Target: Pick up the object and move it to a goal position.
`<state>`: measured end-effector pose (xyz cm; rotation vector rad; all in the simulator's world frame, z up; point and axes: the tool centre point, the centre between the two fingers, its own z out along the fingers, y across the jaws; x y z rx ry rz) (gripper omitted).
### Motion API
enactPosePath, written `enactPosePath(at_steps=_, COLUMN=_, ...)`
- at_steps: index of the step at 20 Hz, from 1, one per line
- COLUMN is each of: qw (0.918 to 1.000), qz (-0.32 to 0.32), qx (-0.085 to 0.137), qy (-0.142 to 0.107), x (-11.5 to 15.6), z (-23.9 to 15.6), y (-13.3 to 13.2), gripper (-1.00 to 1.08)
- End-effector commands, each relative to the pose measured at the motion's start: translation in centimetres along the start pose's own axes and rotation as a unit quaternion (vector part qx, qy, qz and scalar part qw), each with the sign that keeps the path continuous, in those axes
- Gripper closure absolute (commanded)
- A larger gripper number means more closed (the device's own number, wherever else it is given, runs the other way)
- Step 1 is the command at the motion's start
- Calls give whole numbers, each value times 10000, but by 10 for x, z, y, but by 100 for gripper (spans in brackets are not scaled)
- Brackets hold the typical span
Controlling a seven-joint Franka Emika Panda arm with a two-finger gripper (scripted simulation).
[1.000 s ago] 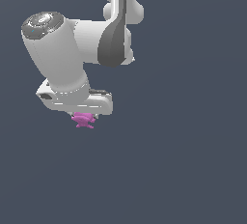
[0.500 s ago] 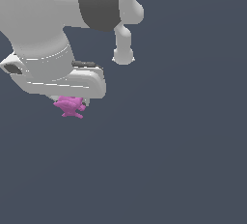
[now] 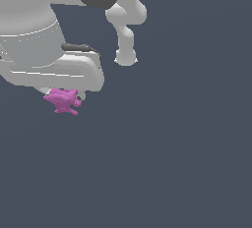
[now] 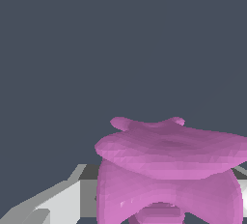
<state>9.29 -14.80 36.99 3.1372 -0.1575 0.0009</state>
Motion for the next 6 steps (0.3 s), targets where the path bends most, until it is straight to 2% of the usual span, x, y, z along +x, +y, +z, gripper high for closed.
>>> enactPosePath(at_steps=1, qw=10000, qz=-1, qx=0, qy=-3, x=1, z=-4, y=0, gripper=108)
enactPosePath(at_steps=6, qw=10000, qz=-1, qx=0, qy=-3, x=2, z=-7, y=1, gripper=108)
